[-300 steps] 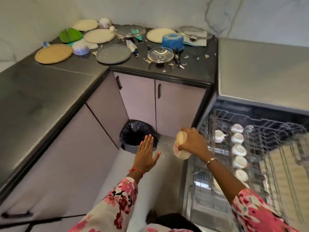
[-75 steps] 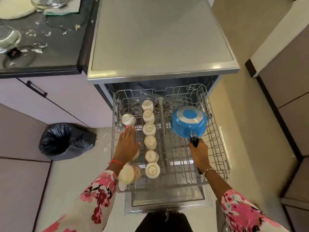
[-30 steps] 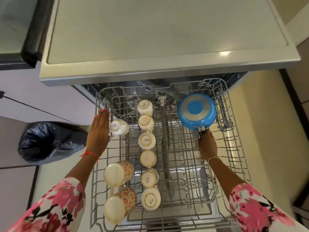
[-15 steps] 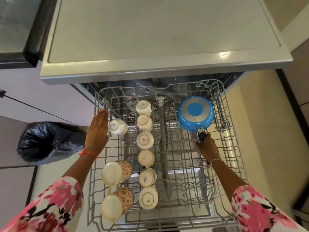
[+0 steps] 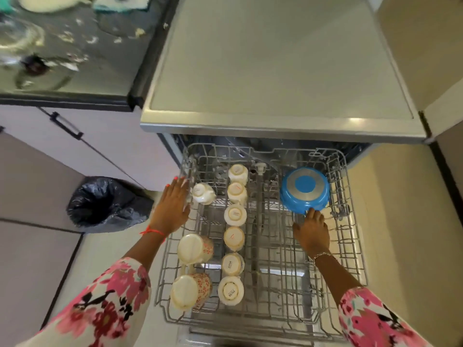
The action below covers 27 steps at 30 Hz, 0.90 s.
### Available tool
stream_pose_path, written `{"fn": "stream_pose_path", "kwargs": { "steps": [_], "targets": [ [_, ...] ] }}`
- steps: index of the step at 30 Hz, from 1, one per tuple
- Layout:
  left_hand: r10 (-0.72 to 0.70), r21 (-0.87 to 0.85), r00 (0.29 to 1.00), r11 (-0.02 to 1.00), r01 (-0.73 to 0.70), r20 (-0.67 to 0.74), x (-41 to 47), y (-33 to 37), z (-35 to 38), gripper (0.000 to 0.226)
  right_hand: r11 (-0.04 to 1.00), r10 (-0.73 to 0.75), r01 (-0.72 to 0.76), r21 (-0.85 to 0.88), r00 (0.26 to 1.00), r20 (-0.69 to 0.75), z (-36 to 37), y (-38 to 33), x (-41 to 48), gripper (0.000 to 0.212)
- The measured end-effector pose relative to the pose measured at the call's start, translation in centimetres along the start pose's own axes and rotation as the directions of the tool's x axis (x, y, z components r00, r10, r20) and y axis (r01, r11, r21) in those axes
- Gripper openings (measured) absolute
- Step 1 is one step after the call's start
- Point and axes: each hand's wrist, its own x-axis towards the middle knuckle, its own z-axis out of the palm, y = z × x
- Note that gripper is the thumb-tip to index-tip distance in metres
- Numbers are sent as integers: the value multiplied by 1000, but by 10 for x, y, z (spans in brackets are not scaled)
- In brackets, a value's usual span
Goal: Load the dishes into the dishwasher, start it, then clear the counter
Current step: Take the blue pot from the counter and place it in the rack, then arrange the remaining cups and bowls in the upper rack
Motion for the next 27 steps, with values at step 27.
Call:
{"fn": "stream_pose_path", "kwargs": {
  "steps": [27],
  "targets": [
    [-301,-171,915,950,262,-269,-277,-341,-146,74,648,-761,761,-6,648,-25,-18,-514,-237,64]
  ]
}}
